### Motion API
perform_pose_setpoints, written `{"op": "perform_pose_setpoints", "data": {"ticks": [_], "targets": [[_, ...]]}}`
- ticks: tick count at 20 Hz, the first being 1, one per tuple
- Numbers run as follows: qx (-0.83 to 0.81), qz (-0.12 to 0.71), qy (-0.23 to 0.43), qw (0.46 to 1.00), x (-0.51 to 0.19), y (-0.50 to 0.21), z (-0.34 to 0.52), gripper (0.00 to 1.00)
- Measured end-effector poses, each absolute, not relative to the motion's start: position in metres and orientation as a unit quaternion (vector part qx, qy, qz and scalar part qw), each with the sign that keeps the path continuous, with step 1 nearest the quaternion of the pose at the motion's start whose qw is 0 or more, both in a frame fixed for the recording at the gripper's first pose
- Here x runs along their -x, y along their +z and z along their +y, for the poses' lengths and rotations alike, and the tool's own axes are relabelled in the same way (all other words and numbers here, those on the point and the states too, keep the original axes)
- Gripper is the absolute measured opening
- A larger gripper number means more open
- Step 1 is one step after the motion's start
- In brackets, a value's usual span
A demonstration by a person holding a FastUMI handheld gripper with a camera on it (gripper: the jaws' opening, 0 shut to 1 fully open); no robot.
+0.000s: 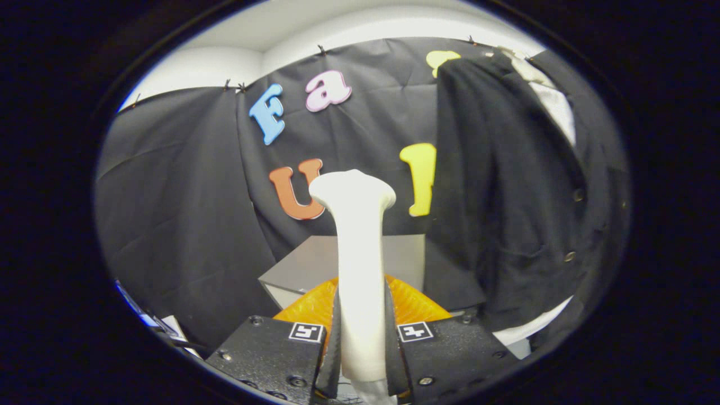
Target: Iron the clothes twice with a garment steamer, once on the left side and once on the right side.
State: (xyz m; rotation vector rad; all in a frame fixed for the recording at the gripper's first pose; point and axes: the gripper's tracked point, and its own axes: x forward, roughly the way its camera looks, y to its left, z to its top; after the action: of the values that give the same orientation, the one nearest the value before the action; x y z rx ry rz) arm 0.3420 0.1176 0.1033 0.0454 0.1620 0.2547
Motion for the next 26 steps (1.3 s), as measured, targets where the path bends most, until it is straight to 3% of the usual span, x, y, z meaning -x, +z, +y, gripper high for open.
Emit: {"op": "perform_pose_setpoints", "data": {"ticks": [6,11,26], "targets": [[-0.03,0.024,0.058,0.998,-0.256,0.138,0.008,0.35],[-0.025,0.018,-0.002,1.0,-0.231,0.14,-0.072,0.35],[0.001,0.003,-0.069,0.998,-0.338,0.17,-0.126,0.35]]}}
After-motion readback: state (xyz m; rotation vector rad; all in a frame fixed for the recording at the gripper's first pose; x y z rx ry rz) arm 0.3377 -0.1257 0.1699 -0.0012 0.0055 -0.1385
